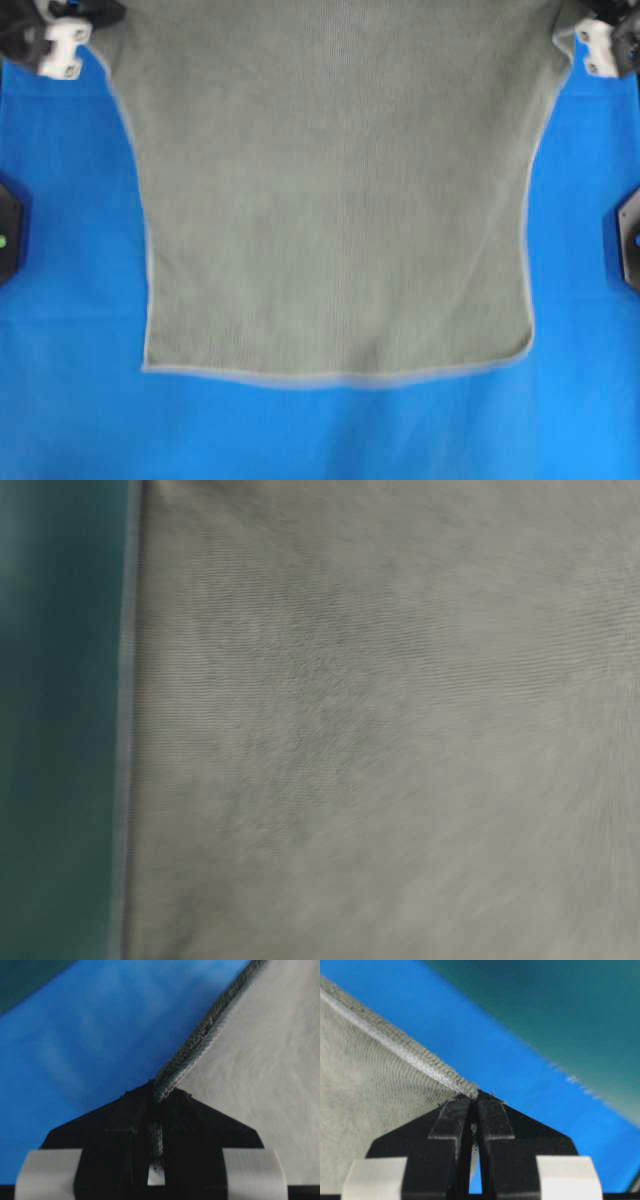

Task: Fold a large towel.
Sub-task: 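Lay the towel flat, folding the held edge down toward the near side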

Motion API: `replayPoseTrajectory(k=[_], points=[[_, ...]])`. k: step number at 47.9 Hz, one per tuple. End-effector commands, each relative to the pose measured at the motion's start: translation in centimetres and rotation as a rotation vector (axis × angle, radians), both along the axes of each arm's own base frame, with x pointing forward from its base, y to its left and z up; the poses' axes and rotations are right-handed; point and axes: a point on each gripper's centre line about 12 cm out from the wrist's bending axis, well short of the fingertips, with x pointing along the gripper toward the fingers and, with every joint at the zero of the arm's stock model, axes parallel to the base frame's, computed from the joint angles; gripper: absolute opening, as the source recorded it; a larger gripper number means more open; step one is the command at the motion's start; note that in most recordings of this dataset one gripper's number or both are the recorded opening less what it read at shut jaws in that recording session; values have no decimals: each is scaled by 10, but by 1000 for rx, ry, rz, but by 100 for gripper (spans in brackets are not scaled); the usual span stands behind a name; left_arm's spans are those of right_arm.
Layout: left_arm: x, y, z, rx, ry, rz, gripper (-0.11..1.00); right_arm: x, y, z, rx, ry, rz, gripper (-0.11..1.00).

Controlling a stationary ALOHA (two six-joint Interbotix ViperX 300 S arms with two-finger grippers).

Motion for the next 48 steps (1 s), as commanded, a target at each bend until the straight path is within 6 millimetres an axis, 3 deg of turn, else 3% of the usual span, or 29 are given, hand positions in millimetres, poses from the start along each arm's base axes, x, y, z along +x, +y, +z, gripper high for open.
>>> replayPoseTrajectory(k=[1, 9, 19, 25, 40, 48], points=[[-1, 25, 0, 76, 14, 26, 0, -1, -19, 3, -73, -10, -35, 0], [6, 52, -4, 191, 69, -7, 1, -3, -42, 8, -169, -26, -56, 0], [10, 45, -13, 168, 89, -40, 0, -5, -43, 0, -167, -26, -51, 0], [14, 15, -33, 129, 123, -131, 0, -6, -24, -25, -90, 13, -10, 0], [33, -76, -110, -8, 166, -373, 0, -12, 75, -95, 208, 96, 269, 0], [40, -113, -147, -64, 161, -451, 0, -11, 103, -131, 359, 154, 330, 0]])
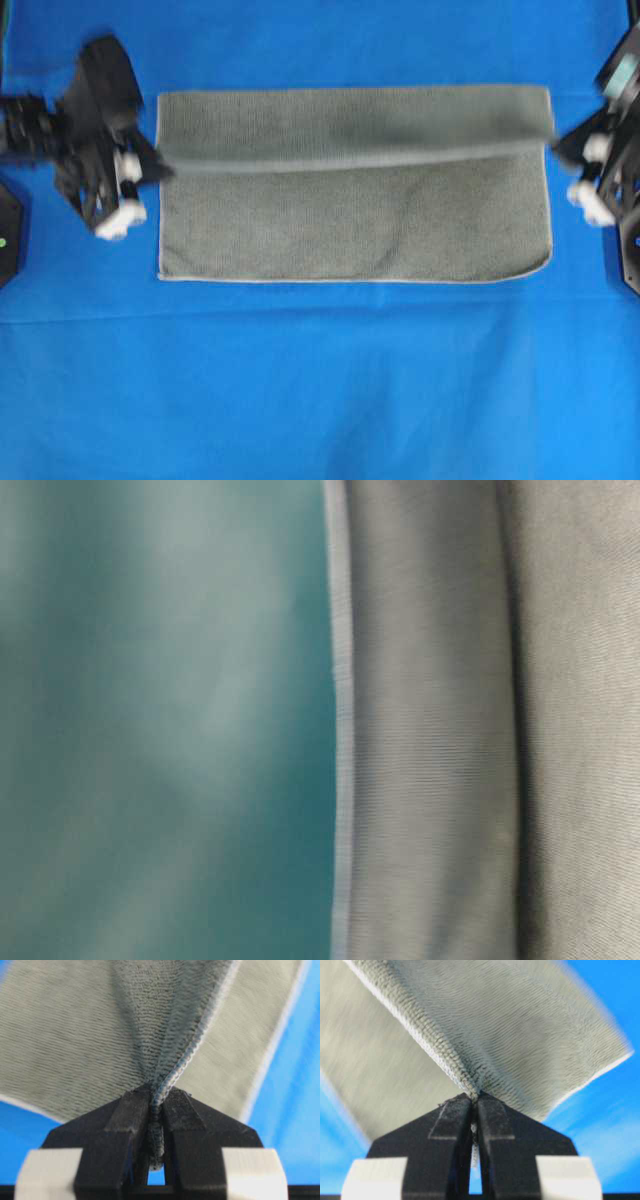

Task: Fold a large towel.
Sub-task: 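Lay the towel flat, folding the held edge down toward the near side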

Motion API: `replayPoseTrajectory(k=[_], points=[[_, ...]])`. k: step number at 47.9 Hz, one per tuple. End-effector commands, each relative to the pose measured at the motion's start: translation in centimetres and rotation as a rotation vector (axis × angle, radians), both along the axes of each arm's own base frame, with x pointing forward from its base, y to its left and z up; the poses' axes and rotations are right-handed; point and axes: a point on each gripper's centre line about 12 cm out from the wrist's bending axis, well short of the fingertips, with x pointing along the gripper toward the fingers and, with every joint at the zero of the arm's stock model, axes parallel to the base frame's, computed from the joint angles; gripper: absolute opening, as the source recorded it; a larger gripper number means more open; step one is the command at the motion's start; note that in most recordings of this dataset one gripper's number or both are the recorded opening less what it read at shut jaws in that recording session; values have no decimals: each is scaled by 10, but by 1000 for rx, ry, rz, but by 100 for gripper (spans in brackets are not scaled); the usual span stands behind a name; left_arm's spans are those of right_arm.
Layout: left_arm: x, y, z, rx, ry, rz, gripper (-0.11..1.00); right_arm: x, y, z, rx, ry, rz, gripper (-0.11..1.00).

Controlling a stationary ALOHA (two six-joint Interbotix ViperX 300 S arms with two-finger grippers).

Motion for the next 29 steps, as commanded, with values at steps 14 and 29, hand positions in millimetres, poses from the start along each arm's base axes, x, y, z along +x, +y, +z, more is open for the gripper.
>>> replayPoseTrajectory(k=[14, 29], points=[[23, -48, -68, -33, 58, -139, 0, 17, 40, -64, 152, 57, 121, 0], [31, -63, -78, -32, 81, -187, 1, 29, 55, -80, 177, 65, 172, 14]])
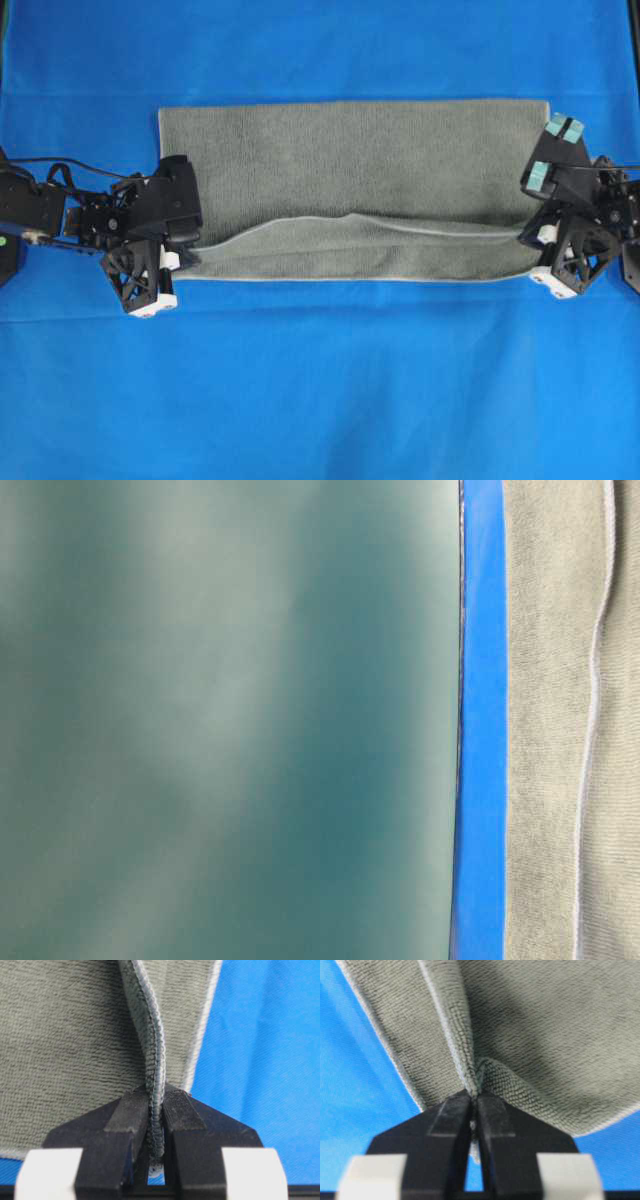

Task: Fold a large towel.
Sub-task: 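Lay the towel flat, folding the held edge down toward the near side, then release the towel edge and move both grippers to the far corners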

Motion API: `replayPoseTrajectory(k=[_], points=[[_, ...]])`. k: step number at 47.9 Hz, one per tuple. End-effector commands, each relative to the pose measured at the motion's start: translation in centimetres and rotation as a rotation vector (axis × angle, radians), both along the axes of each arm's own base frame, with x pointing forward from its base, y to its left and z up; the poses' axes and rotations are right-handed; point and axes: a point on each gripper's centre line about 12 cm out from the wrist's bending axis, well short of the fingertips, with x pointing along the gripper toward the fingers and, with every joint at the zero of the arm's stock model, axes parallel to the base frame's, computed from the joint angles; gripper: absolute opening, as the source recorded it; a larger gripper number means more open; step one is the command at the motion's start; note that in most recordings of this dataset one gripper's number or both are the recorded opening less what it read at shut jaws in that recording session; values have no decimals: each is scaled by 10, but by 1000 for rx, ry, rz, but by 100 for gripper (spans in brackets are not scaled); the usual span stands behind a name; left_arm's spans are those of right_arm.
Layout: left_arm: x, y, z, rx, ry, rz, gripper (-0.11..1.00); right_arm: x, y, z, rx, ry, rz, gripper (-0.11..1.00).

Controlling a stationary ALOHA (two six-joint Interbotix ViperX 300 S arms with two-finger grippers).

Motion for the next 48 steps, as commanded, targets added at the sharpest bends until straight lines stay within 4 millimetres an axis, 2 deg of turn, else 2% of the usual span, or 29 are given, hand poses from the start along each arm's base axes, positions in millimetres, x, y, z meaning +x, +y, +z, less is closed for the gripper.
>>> replayPoseTrajectory(k=[1, 5, 9, 12, 16, 23, 30, 39, 44, 48], points=[[5, -3, 8, -3, -31, -8, 2, 7, 6, 3, 7, -18, 22, 21], [4, -6, 11, -6, -33, -17, 19, 8, 13, 5, 7, -21, 54, 47], [3, -10, 21, -7, -41, -31, 45, 9, 18, 10, 9, -35, 75, 66], [3, -12, 36, -1, -65, -52, 65, 10, 19, 19, 11, -56, 79, 67], [0, -12, 52, 4, -95, -62, 83, 9, 18, 32, 6, -84, 82, 63], [-9, -3, 79, 34, -174, -72, 79, 3, 10, 64, -49, -165, 91, 64], [-14, 21, 93, 96, -231, -51, 79, -4, -23, 75, -175, -194, 7, 64], [-17, 71, 89, 200, -199, 37, 78, -9, -79, 62, -306, -93, -177, 63], [-16, 93, 84, 241, -176, 67, 78, -11, -101, 48, -351, -14, -221, 63], [-13, 109, 73, 275, -144, 75, 78, -8, -116, 33, -370, 38, -231, 63]])
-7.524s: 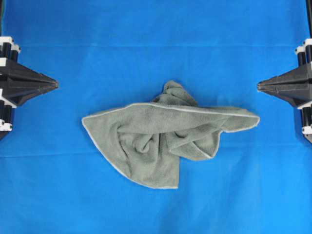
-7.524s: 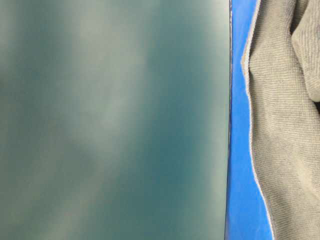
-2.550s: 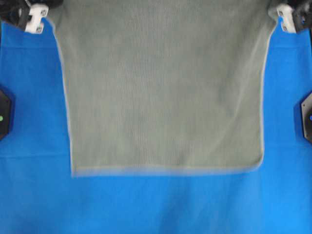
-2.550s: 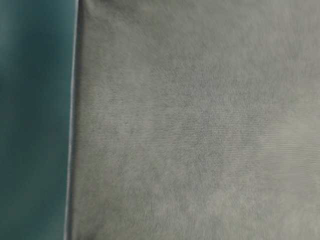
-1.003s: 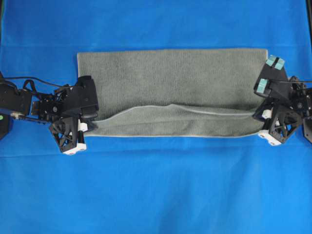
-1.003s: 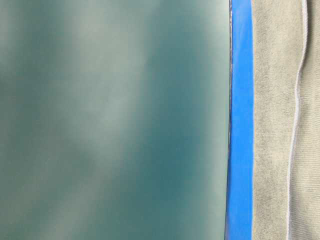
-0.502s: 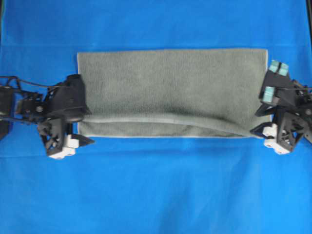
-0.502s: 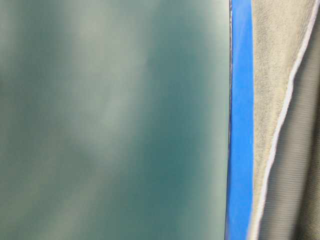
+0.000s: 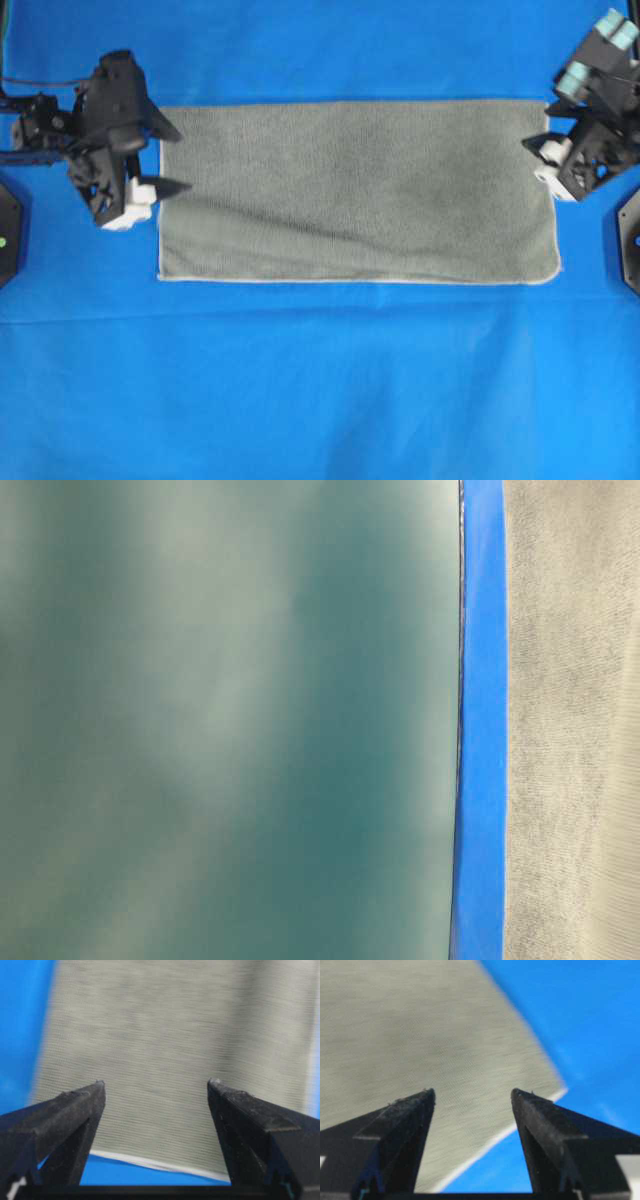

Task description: Fold a large towel.

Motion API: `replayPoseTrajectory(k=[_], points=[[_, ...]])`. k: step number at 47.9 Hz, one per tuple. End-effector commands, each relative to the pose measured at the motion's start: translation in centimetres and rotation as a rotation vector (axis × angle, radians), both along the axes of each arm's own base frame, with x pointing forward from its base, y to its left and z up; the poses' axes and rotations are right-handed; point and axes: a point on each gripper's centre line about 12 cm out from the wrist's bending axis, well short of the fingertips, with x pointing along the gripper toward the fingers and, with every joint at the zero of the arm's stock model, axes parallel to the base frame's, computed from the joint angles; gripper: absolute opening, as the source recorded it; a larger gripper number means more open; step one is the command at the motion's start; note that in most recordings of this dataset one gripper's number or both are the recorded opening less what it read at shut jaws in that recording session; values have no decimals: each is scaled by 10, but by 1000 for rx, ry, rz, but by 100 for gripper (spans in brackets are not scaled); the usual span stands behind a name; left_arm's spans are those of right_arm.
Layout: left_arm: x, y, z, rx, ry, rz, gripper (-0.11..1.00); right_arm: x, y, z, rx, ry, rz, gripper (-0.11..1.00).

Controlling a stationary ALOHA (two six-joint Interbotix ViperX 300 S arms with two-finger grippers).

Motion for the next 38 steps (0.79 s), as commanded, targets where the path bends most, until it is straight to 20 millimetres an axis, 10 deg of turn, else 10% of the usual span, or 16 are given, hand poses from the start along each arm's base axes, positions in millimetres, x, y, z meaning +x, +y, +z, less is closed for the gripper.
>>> replayPoseTrajectory(k=[1, 20, 30, 38], points=[[8, 17, -1, 32, -6, 23, 78, 5, -14, -10, -17, 27, -11, 63], [20, 72, -77, 78, 108, 81, 78, 7, -65, -65, -4, 110, -21, 63], [22, 75, -86, 94, 142, 51, 74, 5, -70, -75, 13, 129, -27, 63], [22, 76, -87, 109, 171, 19, 43, 1, -66, -80, 23, 127, -17, 48]])
